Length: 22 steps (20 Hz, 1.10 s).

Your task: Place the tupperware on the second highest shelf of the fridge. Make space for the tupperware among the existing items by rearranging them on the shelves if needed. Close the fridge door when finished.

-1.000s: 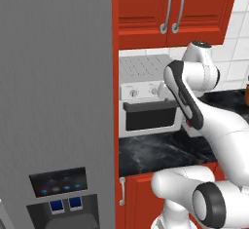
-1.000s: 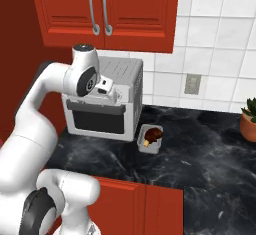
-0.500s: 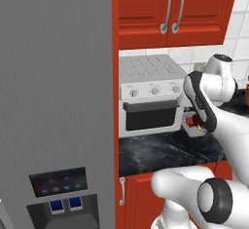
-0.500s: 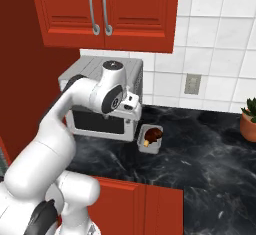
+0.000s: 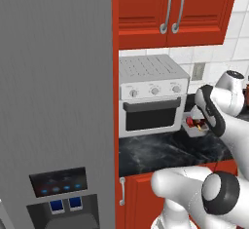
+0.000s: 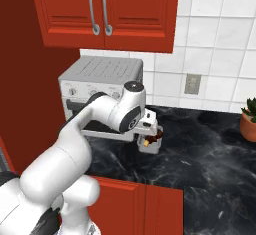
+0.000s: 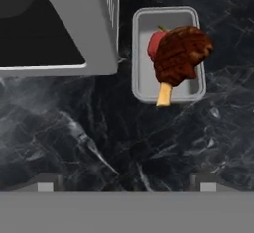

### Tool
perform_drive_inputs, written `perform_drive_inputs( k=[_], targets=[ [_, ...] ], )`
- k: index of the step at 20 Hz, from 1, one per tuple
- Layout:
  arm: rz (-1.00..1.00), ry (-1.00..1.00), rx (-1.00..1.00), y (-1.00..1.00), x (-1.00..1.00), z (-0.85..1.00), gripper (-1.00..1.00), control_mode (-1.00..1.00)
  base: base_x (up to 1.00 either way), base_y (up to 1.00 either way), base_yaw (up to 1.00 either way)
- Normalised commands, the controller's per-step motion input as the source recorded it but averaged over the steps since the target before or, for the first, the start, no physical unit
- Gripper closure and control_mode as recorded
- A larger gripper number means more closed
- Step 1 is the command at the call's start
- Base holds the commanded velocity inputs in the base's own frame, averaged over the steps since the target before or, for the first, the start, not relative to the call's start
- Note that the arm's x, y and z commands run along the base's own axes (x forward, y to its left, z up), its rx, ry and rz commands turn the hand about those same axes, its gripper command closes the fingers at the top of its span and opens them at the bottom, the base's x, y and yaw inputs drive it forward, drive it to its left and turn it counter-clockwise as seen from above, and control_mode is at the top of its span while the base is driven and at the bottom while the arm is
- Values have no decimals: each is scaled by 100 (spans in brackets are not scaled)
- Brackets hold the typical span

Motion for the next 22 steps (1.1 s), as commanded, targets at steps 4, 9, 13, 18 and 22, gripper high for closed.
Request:
perform_drive_inputs(
  k=[4,9,13,18,22],
  targets=[
    [10,0,0,-52,1,-37,-100,-100,0,0,0],
    [-2,0,0,-65,23,-43,-100,-100,0,0,0],
    [-13,1,2,-62,42,-31,-100,-100,0,0,0],
    [-13,0,6,-56,46,-17,-100,-100,0,0,0],
    [-8,0,14,-46,37,-9,-100,-100,0,0,0]
  ],
)
